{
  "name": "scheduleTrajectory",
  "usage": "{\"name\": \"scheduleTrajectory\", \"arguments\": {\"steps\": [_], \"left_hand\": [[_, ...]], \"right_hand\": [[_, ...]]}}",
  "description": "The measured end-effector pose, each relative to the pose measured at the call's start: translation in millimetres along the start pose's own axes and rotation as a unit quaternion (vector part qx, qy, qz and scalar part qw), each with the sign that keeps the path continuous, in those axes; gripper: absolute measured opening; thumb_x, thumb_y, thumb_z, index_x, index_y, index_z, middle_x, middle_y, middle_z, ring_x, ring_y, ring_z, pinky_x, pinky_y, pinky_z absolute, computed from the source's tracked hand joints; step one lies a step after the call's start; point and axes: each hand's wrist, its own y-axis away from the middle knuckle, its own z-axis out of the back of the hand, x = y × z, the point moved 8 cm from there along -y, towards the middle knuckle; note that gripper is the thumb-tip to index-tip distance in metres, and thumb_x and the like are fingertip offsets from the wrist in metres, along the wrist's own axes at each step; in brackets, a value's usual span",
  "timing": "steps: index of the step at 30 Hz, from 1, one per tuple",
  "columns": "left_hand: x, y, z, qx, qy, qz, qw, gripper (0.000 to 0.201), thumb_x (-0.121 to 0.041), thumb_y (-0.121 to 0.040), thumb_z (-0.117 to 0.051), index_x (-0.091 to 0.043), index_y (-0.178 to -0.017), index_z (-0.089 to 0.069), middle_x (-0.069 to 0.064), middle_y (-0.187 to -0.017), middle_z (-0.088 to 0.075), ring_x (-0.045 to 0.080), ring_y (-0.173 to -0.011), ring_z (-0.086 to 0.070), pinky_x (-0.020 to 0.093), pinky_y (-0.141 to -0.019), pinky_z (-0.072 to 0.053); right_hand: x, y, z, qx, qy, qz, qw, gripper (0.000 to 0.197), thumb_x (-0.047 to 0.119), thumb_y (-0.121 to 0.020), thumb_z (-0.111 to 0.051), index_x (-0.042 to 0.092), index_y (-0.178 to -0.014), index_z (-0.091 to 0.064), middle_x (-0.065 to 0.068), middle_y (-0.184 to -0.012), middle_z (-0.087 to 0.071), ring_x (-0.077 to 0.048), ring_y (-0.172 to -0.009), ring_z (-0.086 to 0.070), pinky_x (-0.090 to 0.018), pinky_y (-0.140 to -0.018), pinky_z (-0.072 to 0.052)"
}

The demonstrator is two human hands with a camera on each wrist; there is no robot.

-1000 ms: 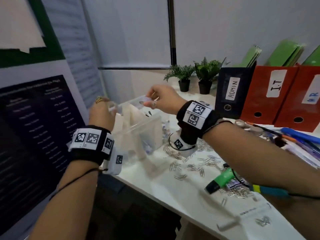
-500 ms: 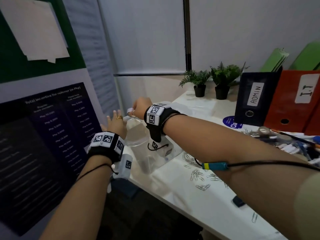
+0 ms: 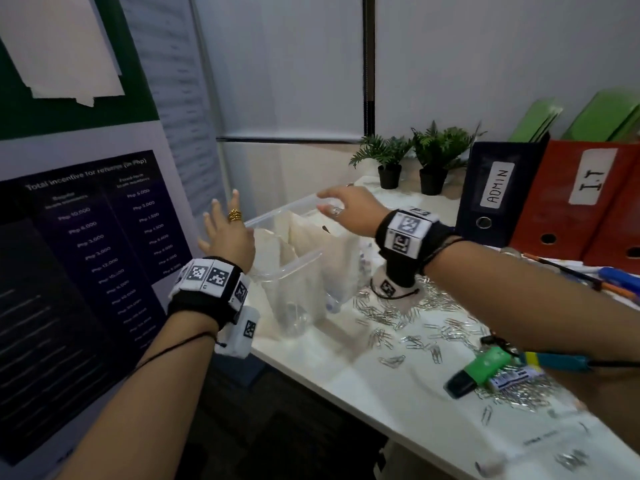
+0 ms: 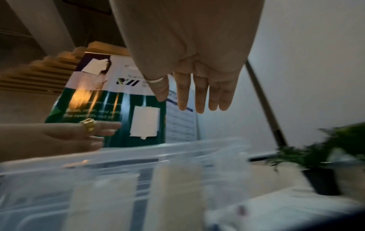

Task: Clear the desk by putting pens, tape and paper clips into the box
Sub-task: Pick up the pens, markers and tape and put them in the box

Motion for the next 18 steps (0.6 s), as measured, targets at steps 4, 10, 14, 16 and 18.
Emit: {"name": "scheduleTrajectory", "arguments": {"steps": [4, 10, 14, 16, 18], "left_hand": [[-42.6, 22.6, 2.6, 0.0, -0.054, -0.112, 0.992, 0.058, -0.025, -0.097, -0.045, -0.021, -0.149, -0.021, 0.011, -0.158, -0.005, 0.032, -0.145, -0.001, 0.053, -0.117, -0.009], [-145.2, 94.5, -27.7, 0.032, -0.003, -0.309, 0.951, 0.042, -0.021, -0.092, -0.055, -0.021, -0.134, -0.049, 0.007, -0.148, -0.033, 0.026, -0.136, -0.026, 0.041, -0.115, -0.023], [-205.4, 147.2, -97.5, 0.18, 0.0, -0.37, 0.912, 0.03, -0.021, -0.094, -0.051, -0.022, -0.123, -0.058, 0.0, -0.131, -0.048, 0.016, -0.123, -0.043, 0.031, -0.107, -0.034], [-228.9, 165.8, -136.1, 0.244, -0.033, -0.393, 0.886, 0.029, -0.02, -0.094, -0.05, -0.02, -0.121, -0.059, 0.003, -0.126, -0.051, 0.019, -0.121, -0.047, 0.032, -0.103, -0.038], [-248.8, 177.9, -166.6, 0.289, -0.058, -0.398, 0.869, 0.029, -0.017, -0.094, -0.049, -0.017, -0.121, -0.06, 0.006, -0.125, -0.056, 0.021, -0.118, -0.052, 0.032, -0.1, -0.042]], "right_hand": [[-81.3, 50.9, 51.9, -0.026, 0.018, -0.085, 0.996, 0.031, 0.027, -0.096, -0.05, 0.012, -0.12, -0.062, -0.005, -0.126, -0.06, -0.021, -0.118, -0.053, -0.026, -0.095, -0.037], [-220.8, 143.9, 94.6, 0.044, 0.099, -0.25, 0.962, 0.024, 0.003, -0.088, -0.056, 0.007, -0.108, -0.069, -0.011, -0.113, -0.068, -0.022, -0.108, -0.061, -0.023, -0.083, -0.044], [-270.8, 187.7, 93.1, 0.105, 0.144, -0.291, 0.94, 0.028, -0.001, -0.083, -0.061, 0.008, -0.109, -0.069, -0.011, -0.113, -0.068, -0.021, -0.101, -0.062, -0.018, -0.072, -0.044], [-275.5, 195.8, 80.5, 0.151, 0.141, -0.277, 0.939, 0.031, -0.001, -0.081, -0.066, 0.009, -0.111, -0.068, -0.009, -0.114, -0.067, -0.021, -0.108, -0.061, -0.024, -0.081, -0.046], [-272.9, 198.4, 64.9, 0.188, 0.149, -0.245, 0.939, 0.034, -0.001, -0.081, -0.067, 0.012, -0.112, -0.068, -0.007, -0.114, -0.067, -0.021, -0.109, -0.061, -0.024, -0.084, -0.047]]}}
